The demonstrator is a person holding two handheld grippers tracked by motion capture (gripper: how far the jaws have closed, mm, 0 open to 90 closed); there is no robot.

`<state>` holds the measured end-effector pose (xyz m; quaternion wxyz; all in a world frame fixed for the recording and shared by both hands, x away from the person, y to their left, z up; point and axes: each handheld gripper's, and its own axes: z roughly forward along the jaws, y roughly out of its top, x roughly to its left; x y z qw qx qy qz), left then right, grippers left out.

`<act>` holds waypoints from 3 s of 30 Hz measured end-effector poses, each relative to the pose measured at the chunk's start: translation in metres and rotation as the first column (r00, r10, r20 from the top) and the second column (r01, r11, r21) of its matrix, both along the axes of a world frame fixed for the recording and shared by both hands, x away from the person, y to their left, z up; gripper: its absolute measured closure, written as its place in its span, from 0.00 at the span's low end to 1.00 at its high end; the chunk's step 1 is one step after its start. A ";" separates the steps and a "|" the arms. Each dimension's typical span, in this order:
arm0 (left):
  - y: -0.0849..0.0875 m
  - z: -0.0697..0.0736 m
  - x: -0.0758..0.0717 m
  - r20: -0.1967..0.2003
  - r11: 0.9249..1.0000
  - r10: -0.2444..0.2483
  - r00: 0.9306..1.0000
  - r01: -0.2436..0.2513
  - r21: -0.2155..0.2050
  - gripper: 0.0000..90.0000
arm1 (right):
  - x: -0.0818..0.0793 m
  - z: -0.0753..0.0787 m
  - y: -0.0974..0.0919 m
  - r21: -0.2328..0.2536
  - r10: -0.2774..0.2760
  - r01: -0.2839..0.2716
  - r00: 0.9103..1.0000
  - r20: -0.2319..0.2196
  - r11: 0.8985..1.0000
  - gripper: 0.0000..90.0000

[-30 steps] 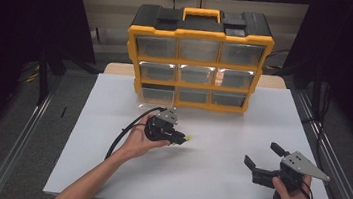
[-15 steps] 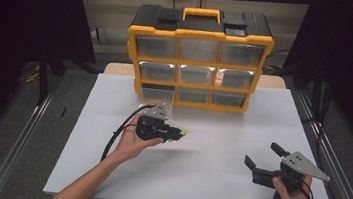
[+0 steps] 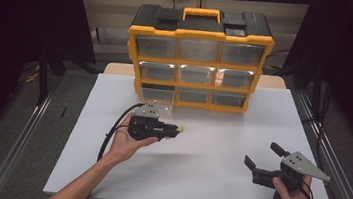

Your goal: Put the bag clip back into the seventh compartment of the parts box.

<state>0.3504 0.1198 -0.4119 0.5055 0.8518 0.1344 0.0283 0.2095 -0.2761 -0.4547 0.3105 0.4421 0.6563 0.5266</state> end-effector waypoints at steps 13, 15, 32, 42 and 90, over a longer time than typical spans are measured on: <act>0.023 0.017 0.000 0.026 0.996 0.054 0.998 -0.052 -0.069 0.87 | -0.001 0.000 -0.001 -0.002 0.014 -0.014 1.000 0.008 1.000 0.00; 0.027 0.020 0.002 0.024 0.994 0.068 0.997 -0.065 -0.092 0.87 | -0.001 0.000 -0.001 -0.001 0.008 -0.008 1.000 0.011 1.000 0.00; 0.044 0.039 0.005 0.038 0.993 0.084 0.996 -0.081 -0.088 0.87 | -0.001 0.001 -0.001 -0.002 0.012 -0.012 1.000 0.012 1.000 0.00; 0.055 0.045 0.008 0.050 0.992 0.116 0.992 -0.113 -0.065 0.87 | -0.001 0.000 -0.001 -0.001 0.010 -0.010 1.000 0.011 1.000 0.00; 0.062 0.080 0.060 0.071 0.978 0.183 0.981 -0.189 0.090 0.87 | 0.000 0.000 -0.002 -0.008 0.010 -0.010 1.000 0.012 1.000 0.00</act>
